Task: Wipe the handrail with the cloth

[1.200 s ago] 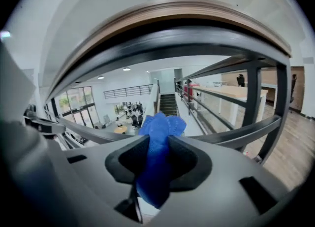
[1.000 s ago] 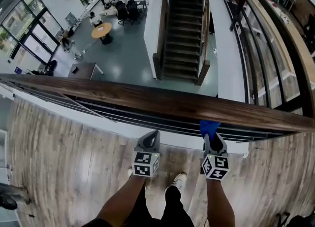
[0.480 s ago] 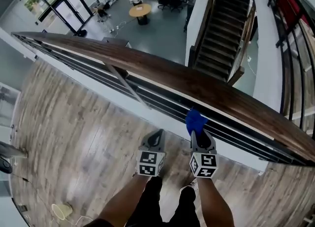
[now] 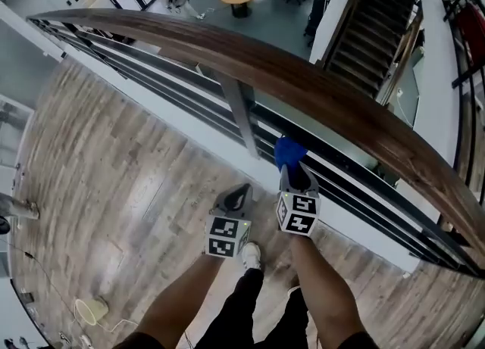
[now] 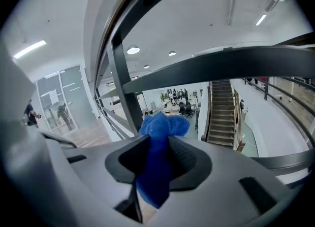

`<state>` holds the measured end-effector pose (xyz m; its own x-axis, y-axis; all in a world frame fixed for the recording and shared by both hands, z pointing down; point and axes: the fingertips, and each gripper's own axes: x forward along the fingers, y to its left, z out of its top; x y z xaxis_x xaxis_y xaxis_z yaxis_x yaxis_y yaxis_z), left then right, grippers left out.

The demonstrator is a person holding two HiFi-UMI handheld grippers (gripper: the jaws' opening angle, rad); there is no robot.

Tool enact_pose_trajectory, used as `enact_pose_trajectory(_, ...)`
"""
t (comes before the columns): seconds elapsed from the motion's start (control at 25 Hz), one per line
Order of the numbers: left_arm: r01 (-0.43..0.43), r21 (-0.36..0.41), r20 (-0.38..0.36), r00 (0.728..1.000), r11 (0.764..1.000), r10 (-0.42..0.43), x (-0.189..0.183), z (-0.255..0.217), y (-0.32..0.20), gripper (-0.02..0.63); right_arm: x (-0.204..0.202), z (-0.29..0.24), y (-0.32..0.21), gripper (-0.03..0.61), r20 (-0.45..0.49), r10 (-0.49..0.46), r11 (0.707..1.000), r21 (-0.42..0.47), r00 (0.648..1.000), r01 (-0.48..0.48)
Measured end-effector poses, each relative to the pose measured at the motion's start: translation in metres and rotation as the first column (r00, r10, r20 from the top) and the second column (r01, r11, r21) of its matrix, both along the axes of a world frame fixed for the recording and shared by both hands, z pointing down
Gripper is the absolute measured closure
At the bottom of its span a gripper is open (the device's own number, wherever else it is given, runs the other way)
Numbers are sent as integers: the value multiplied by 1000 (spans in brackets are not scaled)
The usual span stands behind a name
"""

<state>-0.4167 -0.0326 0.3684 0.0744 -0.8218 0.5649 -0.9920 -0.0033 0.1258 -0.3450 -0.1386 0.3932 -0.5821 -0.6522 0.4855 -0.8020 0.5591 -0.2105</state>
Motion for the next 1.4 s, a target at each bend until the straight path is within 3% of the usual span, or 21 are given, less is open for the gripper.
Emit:
enact_pose_trajectory(0.32,27,9,-3,1000,1000,-27,-69,7,0,615,-92,33,-37,454,-76,14,1000,22,997,-13)
enact_pose_trajectory(0.56,42,-11,-16,999,999,-42,-90,21,11,615,-96,58,-52,454,-153,84,996,-23,985,-89)
enact_pose_trajectory(0.68,46,-3,-16,999,999,-46,-88,24,9,615,-89,63,-59,454,-153,113,993,-4,982,-115)
enact_pose_trajectory(1.12,-78,-2,3,997,997,78,2,26,-3,615,19,58,-54,454,-183,175,985,29,967,-173)
enact_pose_trajectory(1.4,-122,11,-32,992,992,122,76,21,-29,615,104,61,-50,454,-208,229,973,23,951,-230)
